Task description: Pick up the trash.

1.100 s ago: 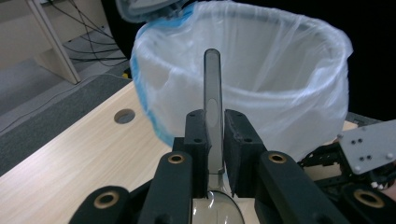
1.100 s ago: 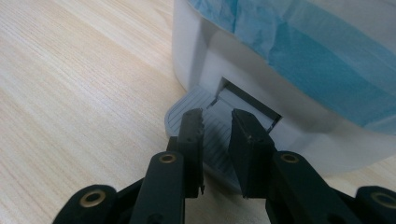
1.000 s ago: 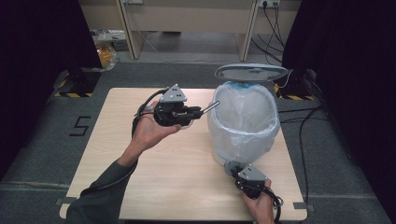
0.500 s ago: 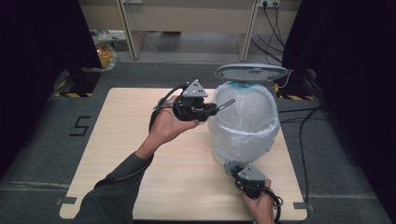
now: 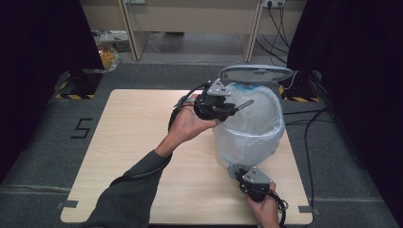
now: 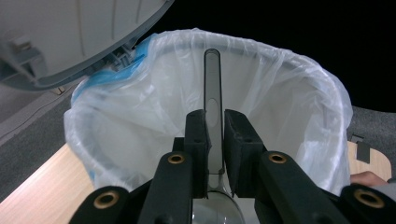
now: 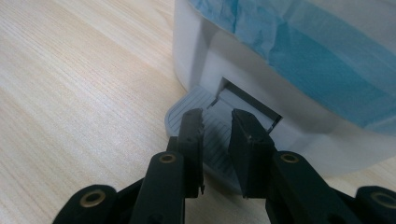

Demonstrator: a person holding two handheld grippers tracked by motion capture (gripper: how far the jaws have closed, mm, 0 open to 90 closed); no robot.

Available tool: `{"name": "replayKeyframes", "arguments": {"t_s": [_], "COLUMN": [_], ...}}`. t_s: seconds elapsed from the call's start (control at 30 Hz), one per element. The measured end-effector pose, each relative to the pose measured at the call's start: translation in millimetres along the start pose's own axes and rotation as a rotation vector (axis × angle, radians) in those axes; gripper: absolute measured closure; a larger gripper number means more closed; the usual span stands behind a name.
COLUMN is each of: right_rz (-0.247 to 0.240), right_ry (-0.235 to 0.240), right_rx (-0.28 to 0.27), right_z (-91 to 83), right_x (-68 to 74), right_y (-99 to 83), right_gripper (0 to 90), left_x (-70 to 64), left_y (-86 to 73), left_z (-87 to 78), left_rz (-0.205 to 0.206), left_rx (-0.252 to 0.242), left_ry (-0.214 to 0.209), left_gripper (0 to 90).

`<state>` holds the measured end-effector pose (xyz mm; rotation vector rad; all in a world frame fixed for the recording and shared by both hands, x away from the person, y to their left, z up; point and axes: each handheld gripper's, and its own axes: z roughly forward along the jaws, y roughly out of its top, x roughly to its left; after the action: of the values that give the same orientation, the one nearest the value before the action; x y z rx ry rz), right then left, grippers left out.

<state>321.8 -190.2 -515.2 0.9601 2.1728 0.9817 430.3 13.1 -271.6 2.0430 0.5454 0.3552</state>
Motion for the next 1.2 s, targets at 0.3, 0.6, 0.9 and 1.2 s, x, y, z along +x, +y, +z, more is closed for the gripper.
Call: {"name": "replayKeyframes", "arguments": {"t_s": [0.3, 0.6, 0.9, 1.2], "right_rz": [-0.003, -0.004, -0.005, -0.006], "right_ry": [-0.002, -0.004, -0.003, -0.004], "right_rx": [-0.001, -0.001, -0.001, -0.001], "right_z": [0.0, 0.0, 0.0, 0.0], "right_x": [0.2, 0.3, 0.3, 0.5], "right_y": [0.0, 0.0, 0.0, 0.0], "right_gripper": [74.0, 74.1, 74.0, 74.0], "left_x": [-2.9, -7.7, -7.7, -9.3], "left_y": [6.3, 10.3, 8.2, 8.6], "left_z": [13.4, 26.1, 35.0, 39.2], "left_rz": [-0.003, 0.0, -0.005, -0.006], "left_rx": [0.005, 0.008, 0.027, 0.033], "left_ry": [-0.002, 0.0, -0.003, -0.01], "left_gripper": [80.1, 80.1, 80.1, 80.1]}}
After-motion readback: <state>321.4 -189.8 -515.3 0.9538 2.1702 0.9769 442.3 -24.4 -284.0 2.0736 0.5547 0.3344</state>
